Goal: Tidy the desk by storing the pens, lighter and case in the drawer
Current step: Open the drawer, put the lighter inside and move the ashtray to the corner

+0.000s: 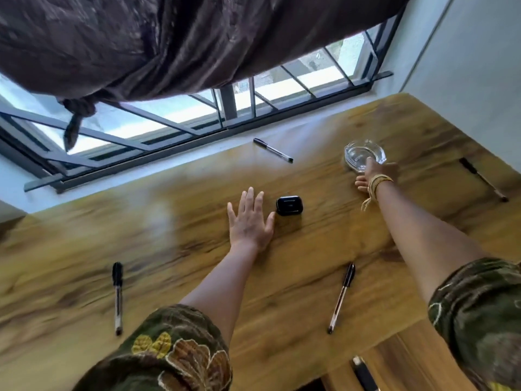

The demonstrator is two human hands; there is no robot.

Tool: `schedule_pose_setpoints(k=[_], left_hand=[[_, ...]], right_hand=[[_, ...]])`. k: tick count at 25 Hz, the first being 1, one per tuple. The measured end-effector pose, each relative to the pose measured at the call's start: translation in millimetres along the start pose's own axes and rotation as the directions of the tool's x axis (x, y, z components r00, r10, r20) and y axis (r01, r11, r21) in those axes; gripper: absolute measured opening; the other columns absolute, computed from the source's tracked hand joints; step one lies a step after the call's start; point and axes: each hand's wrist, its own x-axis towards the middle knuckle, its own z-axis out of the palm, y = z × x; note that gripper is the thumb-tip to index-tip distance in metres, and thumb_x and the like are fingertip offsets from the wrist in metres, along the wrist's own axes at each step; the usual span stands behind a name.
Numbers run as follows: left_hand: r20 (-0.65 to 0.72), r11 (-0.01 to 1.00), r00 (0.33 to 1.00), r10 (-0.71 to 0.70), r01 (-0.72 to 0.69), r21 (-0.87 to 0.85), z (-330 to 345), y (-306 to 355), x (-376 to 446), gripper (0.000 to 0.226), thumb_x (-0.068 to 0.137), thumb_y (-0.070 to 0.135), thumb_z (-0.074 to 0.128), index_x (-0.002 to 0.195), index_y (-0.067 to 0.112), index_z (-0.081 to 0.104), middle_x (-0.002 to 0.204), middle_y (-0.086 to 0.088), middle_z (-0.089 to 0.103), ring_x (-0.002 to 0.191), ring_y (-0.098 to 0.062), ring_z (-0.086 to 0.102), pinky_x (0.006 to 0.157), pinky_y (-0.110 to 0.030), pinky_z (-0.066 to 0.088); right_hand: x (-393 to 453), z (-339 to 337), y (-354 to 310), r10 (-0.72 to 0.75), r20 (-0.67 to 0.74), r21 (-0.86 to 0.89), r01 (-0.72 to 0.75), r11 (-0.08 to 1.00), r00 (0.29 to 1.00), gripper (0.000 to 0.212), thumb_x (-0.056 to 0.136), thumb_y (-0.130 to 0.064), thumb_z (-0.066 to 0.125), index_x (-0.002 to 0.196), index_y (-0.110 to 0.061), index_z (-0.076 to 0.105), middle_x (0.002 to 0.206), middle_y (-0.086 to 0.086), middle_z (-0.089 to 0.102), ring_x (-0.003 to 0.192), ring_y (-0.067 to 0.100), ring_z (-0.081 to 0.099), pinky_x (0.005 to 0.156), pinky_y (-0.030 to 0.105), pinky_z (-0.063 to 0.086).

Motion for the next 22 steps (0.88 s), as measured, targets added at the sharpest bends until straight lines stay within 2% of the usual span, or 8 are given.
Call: schedule_pose_setpoints(k=[3,5,8,13,16,18,19,22], left_hand=[[-0.047,1.000,0.999,-0.001,0.001,-0.003,2,-6,2,0.062,0.095,0.051,0.033,0.150,0.027,0.021,0.163,0.000,0.008,0.151,-0.018,0.004,0.120,-0.052,0.000],[-0.058,1.000,0.998,0.001,-0.002,-0.008,3,-7,1,0.061,0.094,0.051,0.033,0.150,0.028,0.022,0.163,0.001,0.009,0.150,-0.017,0.005,0.120,-0.052,0.001],[-0.067,1.000,0.998,-0.001,0.000,-0.013,3,-7,1,0.061,0.095,0.051,0.032,0.151,0.029,0.021,0.163,0.001,0.009,0.150,-0.017,0.005,0.120,-0.051,0.001],[0.044,1.000,0.999,0.019,-0.019,-0.001,-2,-10,-1,0.062,0.098,0.051,0.029,0.153,0.030,0.010,0.164,0.004,-0.004,0.150,-0.015,-0.006,0.119,-0.049,-0.006],[0.153,0.983,0.988,-0.001,0.029,-0.184,-22,-15,7,0.058,0.096,0.038,0.048,0.149,0.025,0.029,0.163,0.001,0.011,0.150,-0.017,0.009,0.120,-0.046,0.004],[0.107,0.883,0.992,-0.073,0.114,-0.455,-38,-25,9,0.041,0.093,0.025,0.055,0.133,0.016,0.055,0.147,-0.009,0.046,0.135,-0.025,0.043,0.111,-0.040,0.031],[0.075,0.777,0.986,-0.147,0.162,-0.608,-44,-31,6,0.031,0.094,0.022,0.055,0.122,0.013,0.063,0.129,-0.013,0.061,0.118,-0.028,0.057,0.098,-0.038,0.043],[0.175,0.326,0.941,-0.289,0.269,-0.906,-69,-54,-16,0.020,0.099,0.030,0.048,0.107,0.016,0.059,0.100,-0.008,0.061,0.087,-0.028,0.061,0.080,-0.037,0.044]], right_hand=[[-75,-6,-24,-0.031,0.130,-0.081,0.042,0.996,0.991,0.046,0.094,-0.040,0.027,0.110,-0.003,0.051,0.076,0.008,0.059,0.048,0.018,0.055,0.036,0.022,0.043],[-71,-4,-27,-0.009,0.120,-0.080,0.018,0.997,0.993,0.047,0.098,-0.032,0.028,0.112,0.003,0.055,0.075,0.008,0.059,0.038,0.017,0.055,0.027,0.015,0.037],[-65,-5,-24,0.001,0.079,0.018,-0.002,1.000,0.997,0.044,0.095,-0.026,0.038,0.115,0.011,0.055,0.067,0.011,0.059,0.024,0.012,0.051,0.022,0.018,0.035],[-108,-3,-9,-0.121,0.025,0.144,0.116,0.983,0.992,0.039,0.081,-0.005,0.042,0.118,0.005,0.046,0.067,0.023,0.064,0.029,0.017,0.057,0.028,0.025,0.044],[-160,10,-6,-0.244,0.081,0.176,0.227,0.958,0.966,0.040,0.076,-0.003,0.041,0.115,-0.001,0.050,0.066,0.023,0.062,0.029,0.017,0.056,0.028,0.026,0.045],[-205,21,-5,-0.327,0.152,0.144,0.306,0.941,0.933,0.034,0.078,-0.007,0.047,0.111,-0.004,0.055,0.062,0.019,0.062,0.029,0.015,0.054,0.030,0.025,0.046],[-228,26,-4,-0.373,0.203,0.115,0.357,0.927,0.905,0.027,0.082,-0.011,0.052,0.108,-0.007,0.057,0.059,0.017,0.063,0.028,0.014,0.053,0.030,0.025,0.046],[-288,44,6,-0.498,0.434,0.040,0.537,0.843,0.750,0.024,0.084,-0.025,0.064,0.107,-0.019,0.057,0.052,0.013,0.064,0.032,0.016,0.057,0.033,0.025,0.049]])
